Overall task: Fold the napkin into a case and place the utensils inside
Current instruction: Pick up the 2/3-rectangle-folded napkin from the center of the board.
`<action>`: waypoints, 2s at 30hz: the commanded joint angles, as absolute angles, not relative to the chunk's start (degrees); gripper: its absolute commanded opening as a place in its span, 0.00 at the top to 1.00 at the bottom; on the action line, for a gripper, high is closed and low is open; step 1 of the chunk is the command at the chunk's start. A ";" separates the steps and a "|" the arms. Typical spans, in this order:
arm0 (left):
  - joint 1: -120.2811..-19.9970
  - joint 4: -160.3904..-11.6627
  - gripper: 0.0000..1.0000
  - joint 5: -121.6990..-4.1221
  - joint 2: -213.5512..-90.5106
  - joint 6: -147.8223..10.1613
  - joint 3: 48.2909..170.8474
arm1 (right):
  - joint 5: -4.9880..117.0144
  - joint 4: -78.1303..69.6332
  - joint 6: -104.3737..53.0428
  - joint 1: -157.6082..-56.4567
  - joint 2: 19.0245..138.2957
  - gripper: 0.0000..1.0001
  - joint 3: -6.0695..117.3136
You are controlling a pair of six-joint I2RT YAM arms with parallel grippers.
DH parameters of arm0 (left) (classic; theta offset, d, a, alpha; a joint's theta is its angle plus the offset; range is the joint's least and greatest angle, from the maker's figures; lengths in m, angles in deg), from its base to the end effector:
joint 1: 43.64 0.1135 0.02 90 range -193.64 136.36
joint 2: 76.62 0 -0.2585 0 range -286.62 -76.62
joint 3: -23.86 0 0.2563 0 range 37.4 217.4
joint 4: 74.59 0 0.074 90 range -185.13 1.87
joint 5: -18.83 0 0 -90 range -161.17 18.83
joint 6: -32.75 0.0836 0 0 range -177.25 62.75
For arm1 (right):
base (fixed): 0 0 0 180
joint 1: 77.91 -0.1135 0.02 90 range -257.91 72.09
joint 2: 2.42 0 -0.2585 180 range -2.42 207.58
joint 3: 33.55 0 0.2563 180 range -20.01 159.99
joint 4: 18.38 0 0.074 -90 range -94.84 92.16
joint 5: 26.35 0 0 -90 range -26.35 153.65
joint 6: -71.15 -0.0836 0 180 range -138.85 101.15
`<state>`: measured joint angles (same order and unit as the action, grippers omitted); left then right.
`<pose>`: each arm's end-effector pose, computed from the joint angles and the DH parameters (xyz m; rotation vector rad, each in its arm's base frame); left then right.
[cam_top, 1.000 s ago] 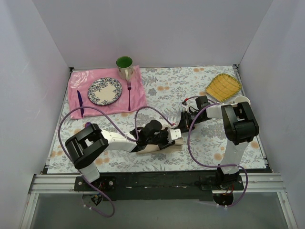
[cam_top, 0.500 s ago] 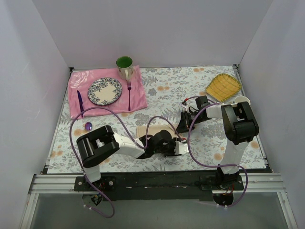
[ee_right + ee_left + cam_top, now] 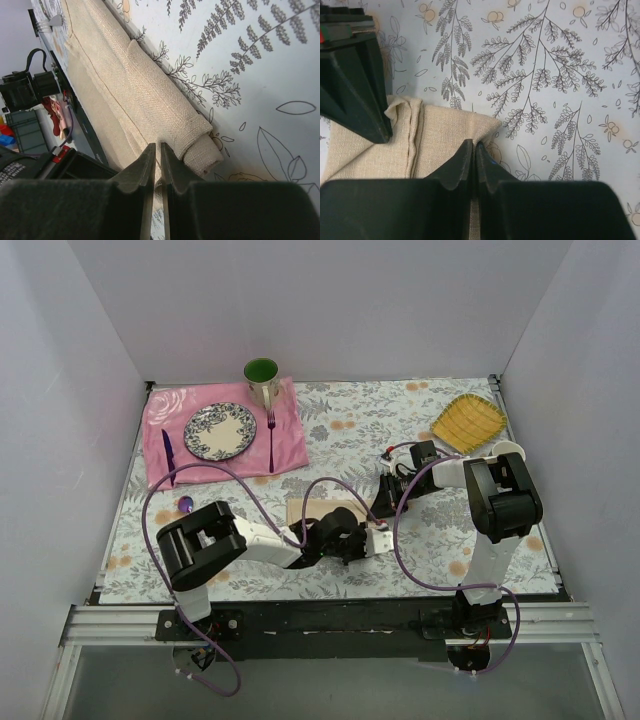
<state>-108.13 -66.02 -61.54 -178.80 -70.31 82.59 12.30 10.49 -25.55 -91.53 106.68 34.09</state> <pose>0.1549 -0.3570 0.1005 1.1033 2.0549 -0.9146 0.3142 0.1433 0.0692 -0.3821 2.6438 1.3411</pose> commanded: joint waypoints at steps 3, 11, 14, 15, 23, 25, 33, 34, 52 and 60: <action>-101.31 -71.42 1.00 -51.93 -172.78 -82.37 85.29 | 18.83 10.45 -22.19 -91.88 108.41 0.82 34.39; -93.22 -76.00 1.00 -41.39 -178.48 -93.19 90.92 | 18.13 10.27 -22.10 -91.88 108.15 0.82 34.65; -90.40 -76.61 1.00 -37.70 -180.50 -98.37 92.77 | 17.08 9.92 -21.93 -91.88 107.36 0.79 34.74; -89.27 -76.79 1.00 -35.68 -181.82 -100.38 93.21 | 16.64 9.57 -22.19 -91.88 106.66 0.78 34.92; -86.80 -76.97 1.00 -32.24 -186.31 -102.34 93.91 | 14.88 12.11 -21.32 -91.88 102.79 0.66 36.23; -86.53 -76.70 1.00 -32.06 -186.66 -102.25 93.83 | 14.61 13.87 -19.56 -91.71 101.56 0.62 36.85; -86.44 -75.65 0.97 -31.36 -186.05 -102.16 93.56 | 12.41 18.09 -14.55 -91.62 97.86 0.53 37.30; -86.44 -75.56 0.96 -31.62 -186.14 -102.77 93.65 | 12.33 18.27 -13.94 -91.70 98.04 0.52 37.29; -83.10 -77.58 0.96 -24.86 -188.33 -109.02 97.87 | 10.57 17.22 -4.88 -92.67 101.11 0.51 33.86; -81.70 -78.81 0.96 -22.31 -191.23 -110.43 100.33 | 5.82 19.67 -1.28 -92.85 100.59 0.51 34.48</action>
